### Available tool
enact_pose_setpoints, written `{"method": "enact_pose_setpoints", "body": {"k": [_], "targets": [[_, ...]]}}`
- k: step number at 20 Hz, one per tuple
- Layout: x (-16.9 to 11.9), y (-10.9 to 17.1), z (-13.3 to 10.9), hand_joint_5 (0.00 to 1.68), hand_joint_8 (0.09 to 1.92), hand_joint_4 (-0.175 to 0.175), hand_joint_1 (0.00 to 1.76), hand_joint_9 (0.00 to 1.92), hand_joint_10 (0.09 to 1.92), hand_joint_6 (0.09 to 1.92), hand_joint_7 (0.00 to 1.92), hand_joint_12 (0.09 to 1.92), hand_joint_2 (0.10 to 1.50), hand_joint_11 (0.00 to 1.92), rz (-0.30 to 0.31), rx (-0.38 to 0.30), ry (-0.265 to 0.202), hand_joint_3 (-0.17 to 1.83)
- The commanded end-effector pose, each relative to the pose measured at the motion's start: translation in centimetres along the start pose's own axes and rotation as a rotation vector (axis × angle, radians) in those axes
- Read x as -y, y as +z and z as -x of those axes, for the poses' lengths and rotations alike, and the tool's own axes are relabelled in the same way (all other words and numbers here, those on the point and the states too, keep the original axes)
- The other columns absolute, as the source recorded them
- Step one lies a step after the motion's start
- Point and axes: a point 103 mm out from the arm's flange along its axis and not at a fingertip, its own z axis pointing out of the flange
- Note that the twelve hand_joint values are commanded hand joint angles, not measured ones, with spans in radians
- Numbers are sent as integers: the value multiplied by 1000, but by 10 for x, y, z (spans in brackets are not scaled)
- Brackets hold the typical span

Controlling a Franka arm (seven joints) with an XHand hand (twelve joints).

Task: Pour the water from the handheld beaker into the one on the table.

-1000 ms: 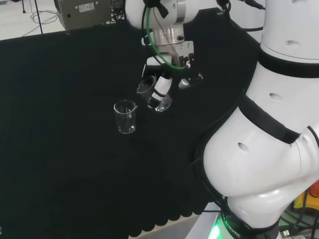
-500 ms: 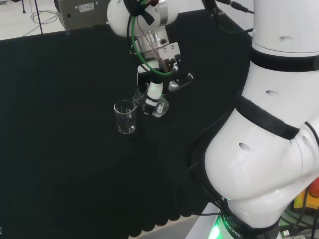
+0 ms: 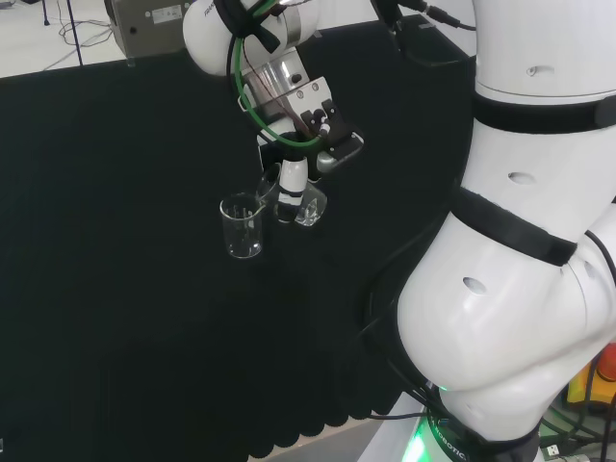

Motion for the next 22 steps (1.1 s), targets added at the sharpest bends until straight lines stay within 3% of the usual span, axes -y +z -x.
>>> {"method": "enact_pose_setpoints", "body": {"k": [1,22], "targets": [[3,-4,2,1205,841,-175,1312,1540,779,860,1263,870,558,1308,-30,27,11,874],[4,-28,-15,1194,869,-175,1311,1530,806,888,1252,891,555,1298,-104,159,94,891]]}}
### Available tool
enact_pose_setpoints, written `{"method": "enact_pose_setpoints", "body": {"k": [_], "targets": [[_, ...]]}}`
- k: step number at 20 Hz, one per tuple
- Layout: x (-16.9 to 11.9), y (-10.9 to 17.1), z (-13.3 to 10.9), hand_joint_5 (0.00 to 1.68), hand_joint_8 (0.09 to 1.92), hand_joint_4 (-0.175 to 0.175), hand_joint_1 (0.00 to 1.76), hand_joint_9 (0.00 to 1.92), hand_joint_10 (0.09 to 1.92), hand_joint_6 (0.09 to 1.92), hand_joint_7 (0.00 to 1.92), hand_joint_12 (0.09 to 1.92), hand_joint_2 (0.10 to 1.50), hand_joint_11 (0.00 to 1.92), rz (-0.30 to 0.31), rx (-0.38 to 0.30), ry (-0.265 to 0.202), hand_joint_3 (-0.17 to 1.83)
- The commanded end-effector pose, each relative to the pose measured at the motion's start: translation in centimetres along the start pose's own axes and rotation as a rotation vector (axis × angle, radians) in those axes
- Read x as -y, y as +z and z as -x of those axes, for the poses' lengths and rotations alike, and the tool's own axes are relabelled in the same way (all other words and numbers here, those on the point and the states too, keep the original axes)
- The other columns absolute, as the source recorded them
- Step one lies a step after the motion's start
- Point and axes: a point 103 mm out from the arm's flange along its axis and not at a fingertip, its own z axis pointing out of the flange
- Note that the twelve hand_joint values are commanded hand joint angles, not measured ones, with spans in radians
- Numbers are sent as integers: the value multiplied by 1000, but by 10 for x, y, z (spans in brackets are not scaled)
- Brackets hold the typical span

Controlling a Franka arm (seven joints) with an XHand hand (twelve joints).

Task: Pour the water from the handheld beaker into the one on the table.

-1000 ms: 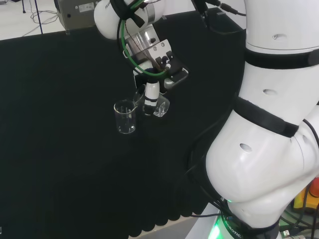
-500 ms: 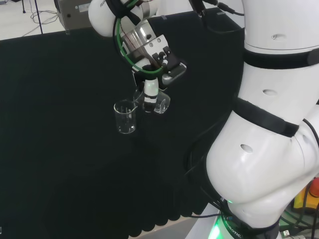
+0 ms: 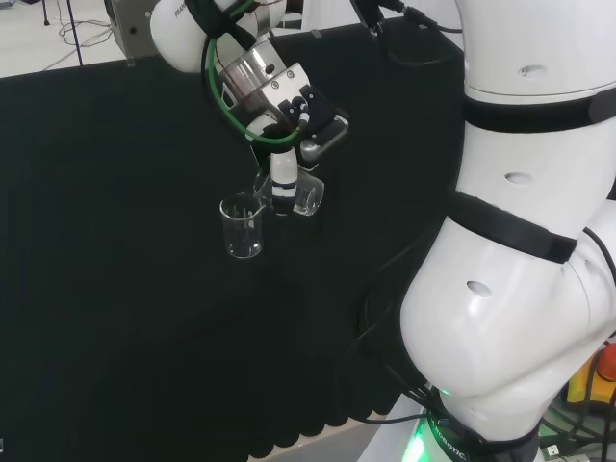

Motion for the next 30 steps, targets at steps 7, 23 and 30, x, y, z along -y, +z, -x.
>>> {"method": "enact_pose_setpoints", "body": {"k": [7,23,30], "targets": [[-3,-10,-14,1194,871,-175,1311,1530,808,891,1252,893,553,1297,-63,69,31,894],[-8,-20,-23,1219,856,-175,1317,1533,816,879,1278,907,511,1309,-128,143,14,951],[-7,-22,-21,1221,854,-175,1317,1535,816,878,1280,908,508,1310,-177,156,60,955]]}}
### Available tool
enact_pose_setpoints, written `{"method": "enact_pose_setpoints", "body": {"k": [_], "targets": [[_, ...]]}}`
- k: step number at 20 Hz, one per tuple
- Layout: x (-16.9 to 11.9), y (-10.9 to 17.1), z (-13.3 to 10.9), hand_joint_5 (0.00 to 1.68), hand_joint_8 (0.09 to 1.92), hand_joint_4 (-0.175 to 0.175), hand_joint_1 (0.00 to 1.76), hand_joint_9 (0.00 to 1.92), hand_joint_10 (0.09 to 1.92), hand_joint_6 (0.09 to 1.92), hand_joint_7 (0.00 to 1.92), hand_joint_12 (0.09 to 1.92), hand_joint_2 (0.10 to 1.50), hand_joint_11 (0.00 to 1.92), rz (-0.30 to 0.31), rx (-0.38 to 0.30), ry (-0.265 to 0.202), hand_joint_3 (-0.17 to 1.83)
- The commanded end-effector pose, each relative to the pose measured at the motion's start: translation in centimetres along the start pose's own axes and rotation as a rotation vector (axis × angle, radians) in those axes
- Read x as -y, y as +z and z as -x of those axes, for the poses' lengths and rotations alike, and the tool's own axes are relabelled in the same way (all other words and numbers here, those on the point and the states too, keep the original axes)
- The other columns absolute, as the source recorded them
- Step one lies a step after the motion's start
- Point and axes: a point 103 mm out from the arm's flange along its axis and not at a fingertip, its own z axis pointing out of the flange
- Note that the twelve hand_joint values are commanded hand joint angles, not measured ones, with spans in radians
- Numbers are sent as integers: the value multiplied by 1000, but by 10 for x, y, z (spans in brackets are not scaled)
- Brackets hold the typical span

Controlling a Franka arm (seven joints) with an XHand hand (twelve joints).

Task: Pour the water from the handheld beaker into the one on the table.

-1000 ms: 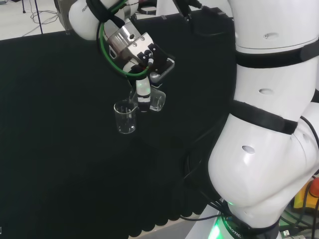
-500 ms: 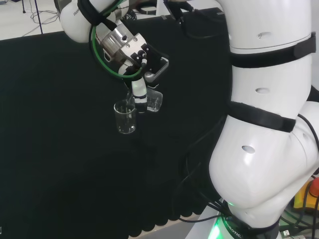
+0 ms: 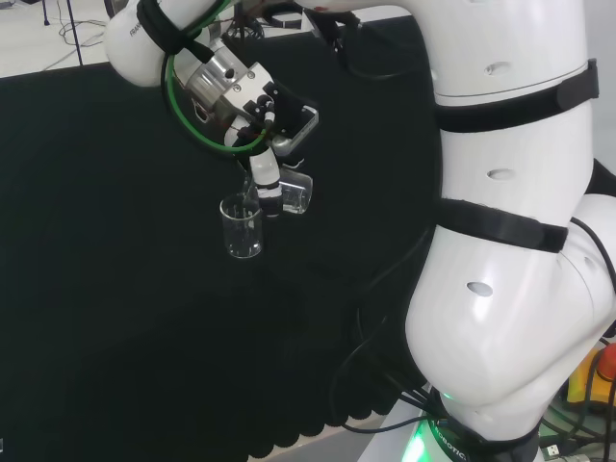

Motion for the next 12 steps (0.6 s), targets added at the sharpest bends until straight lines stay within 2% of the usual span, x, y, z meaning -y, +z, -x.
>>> {"method": "enact_pose_setpoints", "body": {"k": [1,12], "targets": [[1,1,3,1222,854,-175,1317,1535,816,878,1281,908,508,1311,-48,15,38,955],[4,-2,3,1224,853,-175,1317,1537,815,877,1283,910,505,1315,-92,27,79,959]]}}
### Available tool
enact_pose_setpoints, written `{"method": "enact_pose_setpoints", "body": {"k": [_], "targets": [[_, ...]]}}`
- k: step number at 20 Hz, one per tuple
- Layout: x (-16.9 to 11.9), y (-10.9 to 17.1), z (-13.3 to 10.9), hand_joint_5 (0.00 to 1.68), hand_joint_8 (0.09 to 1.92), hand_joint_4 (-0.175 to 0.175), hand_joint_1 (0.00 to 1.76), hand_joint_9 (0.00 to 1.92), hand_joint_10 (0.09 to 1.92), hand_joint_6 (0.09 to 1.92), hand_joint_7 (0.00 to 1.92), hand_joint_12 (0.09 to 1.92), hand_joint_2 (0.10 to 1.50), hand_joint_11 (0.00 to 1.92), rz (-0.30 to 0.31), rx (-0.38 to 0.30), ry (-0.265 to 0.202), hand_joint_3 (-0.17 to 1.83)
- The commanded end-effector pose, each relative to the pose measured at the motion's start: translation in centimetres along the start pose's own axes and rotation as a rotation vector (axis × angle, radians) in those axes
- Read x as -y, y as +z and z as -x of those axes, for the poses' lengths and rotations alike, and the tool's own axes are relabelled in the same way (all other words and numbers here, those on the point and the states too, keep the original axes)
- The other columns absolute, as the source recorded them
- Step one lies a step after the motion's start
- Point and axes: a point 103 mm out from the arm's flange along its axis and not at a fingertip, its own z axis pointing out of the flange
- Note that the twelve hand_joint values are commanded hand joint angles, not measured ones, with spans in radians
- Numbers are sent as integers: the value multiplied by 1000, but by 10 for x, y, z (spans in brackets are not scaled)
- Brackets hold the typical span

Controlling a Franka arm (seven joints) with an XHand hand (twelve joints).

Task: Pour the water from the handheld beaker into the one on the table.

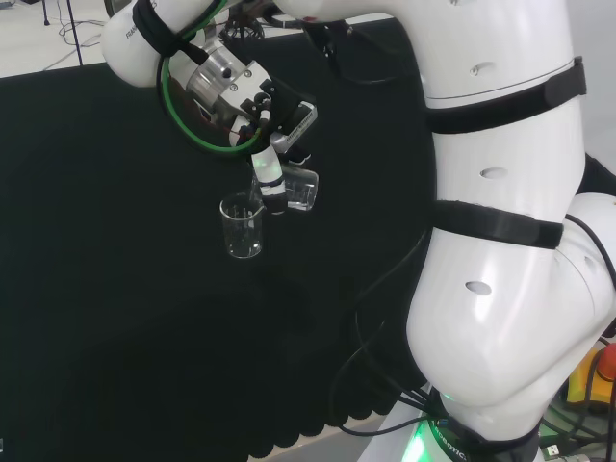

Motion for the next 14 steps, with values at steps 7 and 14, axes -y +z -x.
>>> {"method": "enact_pose_setpoints", "body": {"k": [7,14], "targets": [[5,-7,-6,1224,852,-175,1317,1537,814,877,1283,911,504,1316,-47,46,49,961],[6,-12,-14,1224,853,-175,1317,1538,813,877,1283,912,504,1317,-98,65,73,962]]}}
